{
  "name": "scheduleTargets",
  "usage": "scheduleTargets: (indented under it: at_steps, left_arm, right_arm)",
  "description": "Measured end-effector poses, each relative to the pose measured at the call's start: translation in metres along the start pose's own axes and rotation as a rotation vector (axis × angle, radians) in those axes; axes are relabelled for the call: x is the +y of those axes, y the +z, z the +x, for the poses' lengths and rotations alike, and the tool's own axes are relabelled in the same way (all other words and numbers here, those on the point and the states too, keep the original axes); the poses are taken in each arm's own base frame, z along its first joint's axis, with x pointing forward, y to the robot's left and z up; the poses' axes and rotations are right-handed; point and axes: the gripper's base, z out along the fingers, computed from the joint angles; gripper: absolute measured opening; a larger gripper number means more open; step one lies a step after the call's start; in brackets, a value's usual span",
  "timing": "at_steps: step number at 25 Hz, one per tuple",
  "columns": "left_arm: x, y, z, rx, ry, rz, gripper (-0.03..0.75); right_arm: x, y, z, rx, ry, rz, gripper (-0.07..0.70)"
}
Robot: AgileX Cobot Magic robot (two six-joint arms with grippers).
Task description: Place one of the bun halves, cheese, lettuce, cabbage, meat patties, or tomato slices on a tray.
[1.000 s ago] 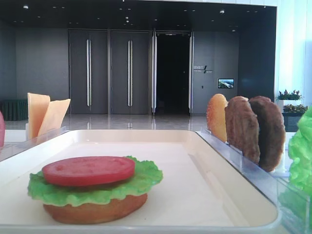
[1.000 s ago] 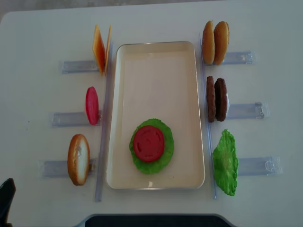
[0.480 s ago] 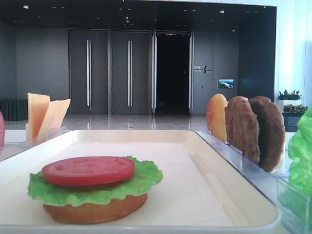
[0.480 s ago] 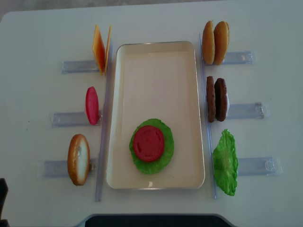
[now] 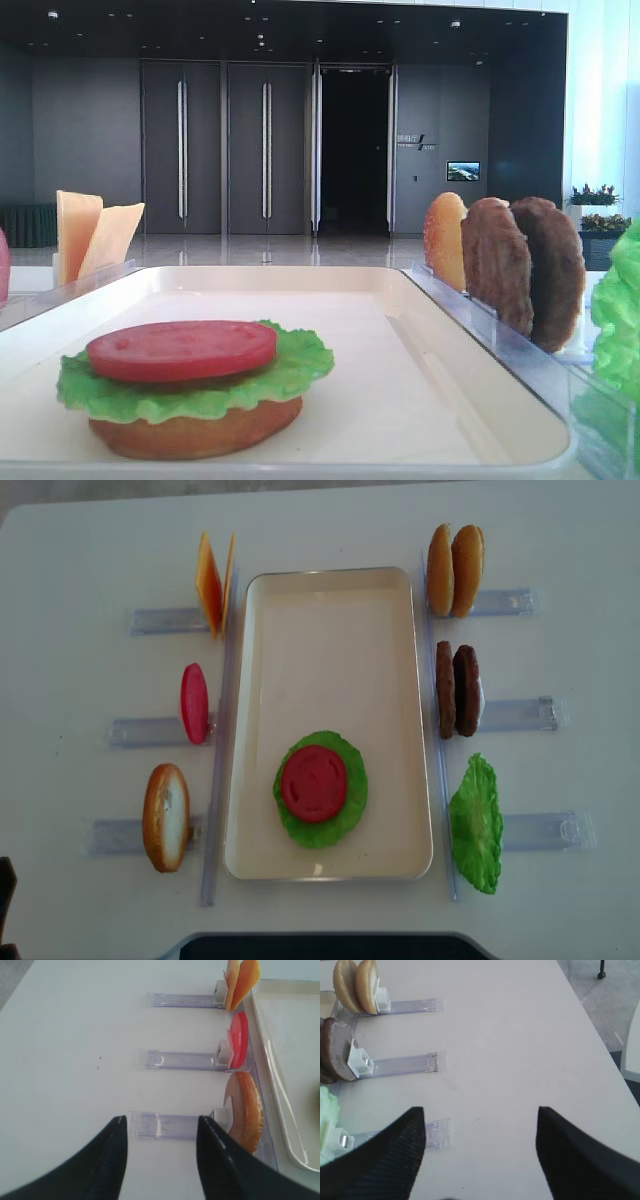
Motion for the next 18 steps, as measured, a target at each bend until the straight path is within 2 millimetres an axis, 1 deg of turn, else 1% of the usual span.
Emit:
scheduleTargets:
  at_steps: [1,3,5,6,8,11,18]
  left_arm:
    - [0.0000,0.0000,0.0000,0.000,0.000,0.000,0.366]
    - [0.0000,0.0000,0.0000,0.000,0.000,0.000,0.419]
    - [0.0000,0.0000,0.0000,0.000,0.000,0.000,0.498]
    - [0.0000,0.0000,0.0000,0.000,0.000,0.000,0.526]
    - [0.0000,0.0000,0.0000,0.000,0.000,0.000,0.559]
    - [0.0000,0.0000,0.0000,0.000,0.000,0.000,0.573]
    - [0.0000,0.0000,0.0000,0.000,0.000,0.000,0.573]
  right_arm:
    - [0.0000,0.0000,0.0000,0.000,0.000,0.000,0.480]
    - [0.0000,0.0000,0.0000,0.000,0.000,0.000,0.480]
    - [0.0000,0.0000,0.0000,0.000,0.000,0.000,0.480]
    - [0.0000,0.0000,0.0000,0.000,0.000,0.000,0.480]
    - [0.0000,0.0000,0.0000,0.000,0.000,0.000,0.480]
    - [0.0000,0.0000,0.0000,0.000,0.000,0.000,0.480]
    - [0.0000,0.0000,0.0000,0.000,0.000,0.000,0.480]
